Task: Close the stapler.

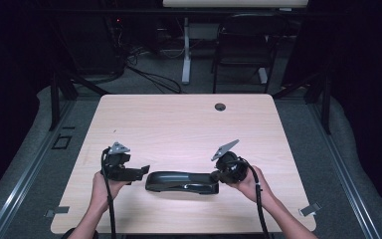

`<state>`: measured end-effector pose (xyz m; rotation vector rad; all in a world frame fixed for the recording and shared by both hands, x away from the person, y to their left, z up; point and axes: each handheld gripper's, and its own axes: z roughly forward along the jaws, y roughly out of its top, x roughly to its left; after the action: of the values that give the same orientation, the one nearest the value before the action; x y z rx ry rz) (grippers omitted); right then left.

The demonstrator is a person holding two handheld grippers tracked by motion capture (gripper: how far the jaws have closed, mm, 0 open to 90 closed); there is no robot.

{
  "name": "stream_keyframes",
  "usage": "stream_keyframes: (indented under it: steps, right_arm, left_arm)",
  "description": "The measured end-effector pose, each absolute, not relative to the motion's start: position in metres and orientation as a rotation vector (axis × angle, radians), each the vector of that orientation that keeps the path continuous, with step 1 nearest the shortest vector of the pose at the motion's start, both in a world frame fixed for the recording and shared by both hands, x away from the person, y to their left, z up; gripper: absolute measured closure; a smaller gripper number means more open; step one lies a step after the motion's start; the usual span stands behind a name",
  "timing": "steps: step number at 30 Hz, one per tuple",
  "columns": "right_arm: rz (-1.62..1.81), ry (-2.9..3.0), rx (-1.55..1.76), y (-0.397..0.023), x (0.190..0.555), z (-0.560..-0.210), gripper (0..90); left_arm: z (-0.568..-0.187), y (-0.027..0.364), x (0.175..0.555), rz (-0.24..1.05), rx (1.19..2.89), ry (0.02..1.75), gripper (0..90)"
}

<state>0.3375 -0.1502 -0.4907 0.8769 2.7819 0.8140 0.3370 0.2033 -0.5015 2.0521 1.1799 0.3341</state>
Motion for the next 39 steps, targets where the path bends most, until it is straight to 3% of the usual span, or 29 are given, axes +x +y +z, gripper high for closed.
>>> stream_keyframes:
  steps: [21,29,39]
  right_arm:
    - [0.875,2.679,0.815,-0.149,0.336,-0.461,85.8]
    - [0.914,2.622,0.835,-0.166,0.334,-0.449,74.4]
    - [0.915,2.531,0.959,-0.197,0.335,-0.442,41.3]
  left_arm:
    - [-0.501,0.205,0.337,0.340,2.050,1.172,12.4]
    - [-0.501,0.207,0.336,0.347,2.048,1.175,11.9]
    - [-0.501,0.210,0.336,0.345,2.049,1.183,11.8]
